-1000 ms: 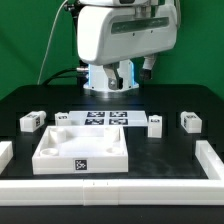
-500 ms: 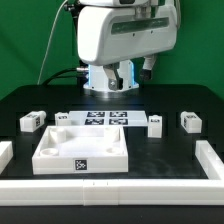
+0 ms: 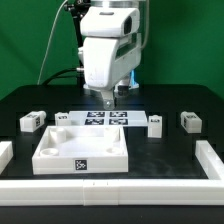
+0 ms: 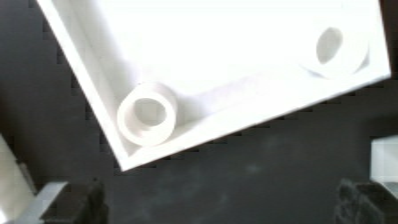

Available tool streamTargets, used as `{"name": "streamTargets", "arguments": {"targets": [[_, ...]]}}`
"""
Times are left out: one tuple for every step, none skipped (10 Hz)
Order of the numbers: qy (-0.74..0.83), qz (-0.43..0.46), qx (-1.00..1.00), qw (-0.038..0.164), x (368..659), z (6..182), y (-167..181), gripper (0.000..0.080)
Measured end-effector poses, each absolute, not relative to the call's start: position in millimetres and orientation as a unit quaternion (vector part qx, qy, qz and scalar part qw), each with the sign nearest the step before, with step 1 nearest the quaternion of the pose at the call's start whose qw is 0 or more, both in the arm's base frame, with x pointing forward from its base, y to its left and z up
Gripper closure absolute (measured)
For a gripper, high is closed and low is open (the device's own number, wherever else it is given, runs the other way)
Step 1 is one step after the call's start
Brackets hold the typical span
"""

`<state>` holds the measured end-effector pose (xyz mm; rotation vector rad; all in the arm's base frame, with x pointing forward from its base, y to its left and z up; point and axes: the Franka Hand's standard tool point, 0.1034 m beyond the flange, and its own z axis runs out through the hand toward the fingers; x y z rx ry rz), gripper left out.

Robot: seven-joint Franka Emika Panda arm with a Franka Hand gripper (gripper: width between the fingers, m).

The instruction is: Assemble one leg

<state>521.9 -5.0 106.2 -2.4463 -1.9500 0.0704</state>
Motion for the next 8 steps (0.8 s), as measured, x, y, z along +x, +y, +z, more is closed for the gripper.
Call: {"name": "streamTargets", "arguments": {"targets": [[-0.617, 0.023, -0.787, 0.006, 521.9, 106.2, -4.6, 0.0150], [-0.617, 0.023, -0.787, 0.006, 521.9, 106.1, -4.7, 0.0150], [-0.617, 0.023, -0.787, 0.006, 521.8, 106.1, -4.8, 0.0150], [-0.640, 0.015, -0.768, 0.001, 522.8, 105.0, -6.1, 0.0150], [-0.674, 0.004, -0.738, -0.007, 517.9, 99.8, -9.2, 0.0150], [-0.721, 0.008, -0.693, -0.007, 503.6, 91.0, -13.2, 0.0150], [-0.745, 0.008, -0.667, -0.007, 496.7, 86.1, -15.9, 0.0150], [-0.752, 0.009, -0.659, -0.007, 491.5, 82.4, -17.8, 0.0150]]}}
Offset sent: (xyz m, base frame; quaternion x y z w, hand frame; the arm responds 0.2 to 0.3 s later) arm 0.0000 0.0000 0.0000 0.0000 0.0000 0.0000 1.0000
